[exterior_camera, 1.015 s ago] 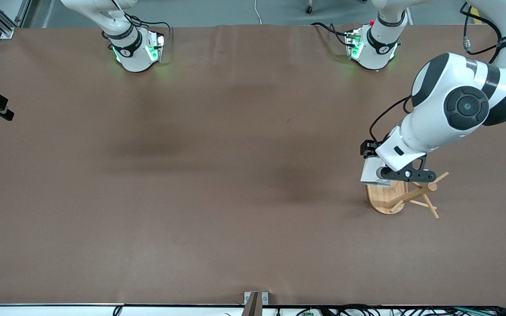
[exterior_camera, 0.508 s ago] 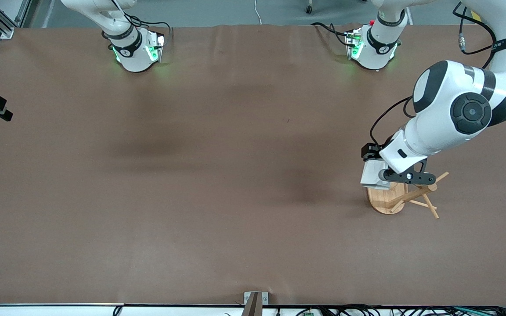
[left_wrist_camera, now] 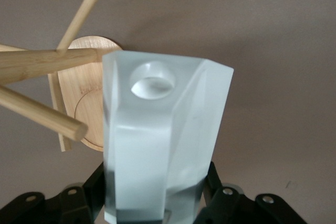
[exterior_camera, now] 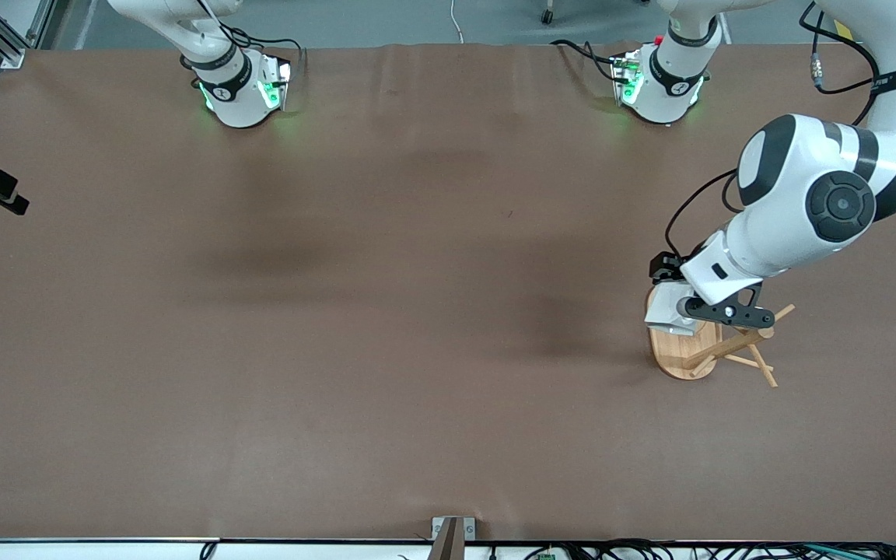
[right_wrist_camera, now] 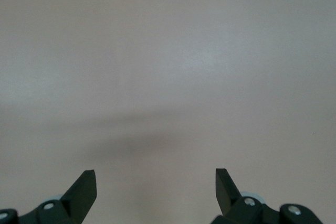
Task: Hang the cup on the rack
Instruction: 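Slide the cup handle onto a rack peg with the left gripper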
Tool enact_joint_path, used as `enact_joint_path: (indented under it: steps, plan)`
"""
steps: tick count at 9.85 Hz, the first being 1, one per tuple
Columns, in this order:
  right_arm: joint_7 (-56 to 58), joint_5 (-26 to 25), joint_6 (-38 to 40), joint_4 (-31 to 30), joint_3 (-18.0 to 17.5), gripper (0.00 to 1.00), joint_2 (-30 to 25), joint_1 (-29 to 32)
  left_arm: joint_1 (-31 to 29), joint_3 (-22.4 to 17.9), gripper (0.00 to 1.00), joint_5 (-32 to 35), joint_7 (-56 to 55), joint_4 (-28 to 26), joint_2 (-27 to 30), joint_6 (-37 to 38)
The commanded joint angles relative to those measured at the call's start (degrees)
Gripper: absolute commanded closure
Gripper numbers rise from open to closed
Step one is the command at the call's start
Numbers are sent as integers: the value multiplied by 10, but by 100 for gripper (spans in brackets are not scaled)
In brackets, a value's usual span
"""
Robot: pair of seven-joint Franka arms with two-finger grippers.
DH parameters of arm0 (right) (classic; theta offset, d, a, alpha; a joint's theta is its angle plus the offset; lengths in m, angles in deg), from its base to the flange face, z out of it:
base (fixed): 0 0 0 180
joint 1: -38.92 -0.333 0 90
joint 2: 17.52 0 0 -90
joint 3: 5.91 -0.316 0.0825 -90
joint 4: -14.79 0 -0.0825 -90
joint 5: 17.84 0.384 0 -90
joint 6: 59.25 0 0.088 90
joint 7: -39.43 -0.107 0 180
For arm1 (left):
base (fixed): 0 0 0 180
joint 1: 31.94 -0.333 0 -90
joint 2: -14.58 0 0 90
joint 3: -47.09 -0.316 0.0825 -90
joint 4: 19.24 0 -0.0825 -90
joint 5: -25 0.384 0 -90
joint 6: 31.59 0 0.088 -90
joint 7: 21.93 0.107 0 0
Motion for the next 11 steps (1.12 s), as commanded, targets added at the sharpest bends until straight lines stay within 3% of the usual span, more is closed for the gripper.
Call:
enact_joint_path:
  steps: [1, 4, 7, 11]
  plan:
    - [-9, -8, -3, -3, -6, 0, -11, 3, 7, -19, 81, -9, 26, -34, 13, -15]
    - [-11, -7, 0, 8, -7, 0, -10, 3, 8, -23, 81, -9, 33, -33, 11, -19]
    - [-11, -7, 8, 3, -48, 0, -11, 38, 7, -31, 81, -9, 42, -33, 7, -26]
    - [-7, -8, 17, -1, -50, 0, -12, 43, 6, -32, 81, -9, 55, -34, 2, -38]
